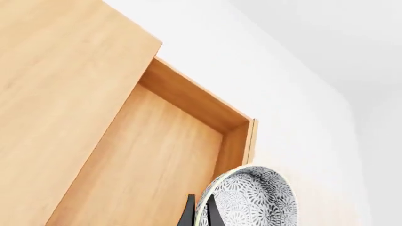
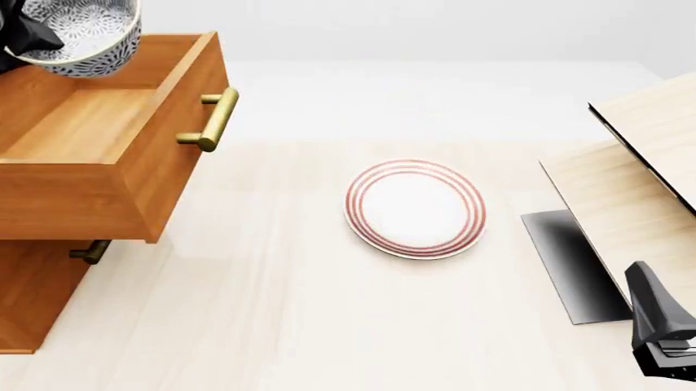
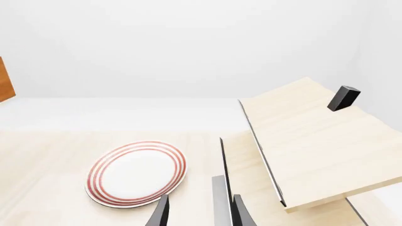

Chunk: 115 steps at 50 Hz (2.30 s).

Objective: Open the top drawer of the cabinet and put the bowl in it.

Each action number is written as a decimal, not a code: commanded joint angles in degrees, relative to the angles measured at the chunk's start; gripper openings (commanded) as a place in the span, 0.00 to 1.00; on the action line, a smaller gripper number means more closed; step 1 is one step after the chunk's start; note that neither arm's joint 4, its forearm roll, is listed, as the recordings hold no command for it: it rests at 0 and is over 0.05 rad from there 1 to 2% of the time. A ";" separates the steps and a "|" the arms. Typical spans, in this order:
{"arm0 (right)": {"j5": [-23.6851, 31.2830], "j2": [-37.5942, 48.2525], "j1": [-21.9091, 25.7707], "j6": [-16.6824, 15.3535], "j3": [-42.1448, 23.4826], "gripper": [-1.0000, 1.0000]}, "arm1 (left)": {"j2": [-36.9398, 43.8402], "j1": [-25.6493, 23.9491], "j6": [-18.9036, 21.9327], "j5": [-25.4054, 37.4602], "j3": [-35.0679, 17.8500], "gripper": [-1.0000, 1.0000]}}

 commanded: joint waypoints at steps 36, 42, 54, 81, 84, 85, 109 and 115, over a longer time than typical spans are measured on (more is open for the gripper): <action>-0.44 0.08 -0.01 0.01 0.40 1.00 | 7.19 5.17 -0.83 -6.47 2.28 0.00; -0.44 0.08 -0.02 0.01 0.40 1.00 | 7.83 5.12 -1.19 -7.37 2.56 0.00; -0.45 0.08 -0.01 0.01 0.40 1.00 | 10.44 5.48 -2.74 -10.39 3.40 0.00; -0.44 0.08 -0.03 0.01 0.40 1.00 | 15.13 8.01 -3.29 -14.78 5.79 0.00; -0.45 0.08 -0.01 0.03 0.40 1.00 | 15.40 8.01 -3.24 -14.91 5.88 0.00; -0.45 0.08 -0.02 0.02 0.40 1.00 | 15.71 7.77 -3.31 -15.01 5.88 0.00; -0.44 0.08 -0.02 0.02 0.40 1.00 | 17.73 7.60 -3.24 -16.06 6.59 0.00; -0.44 0.08 -0.02 0.03 0.40 1.00 | 16.78 7.54 -3.42 -15.64 6.92 1.00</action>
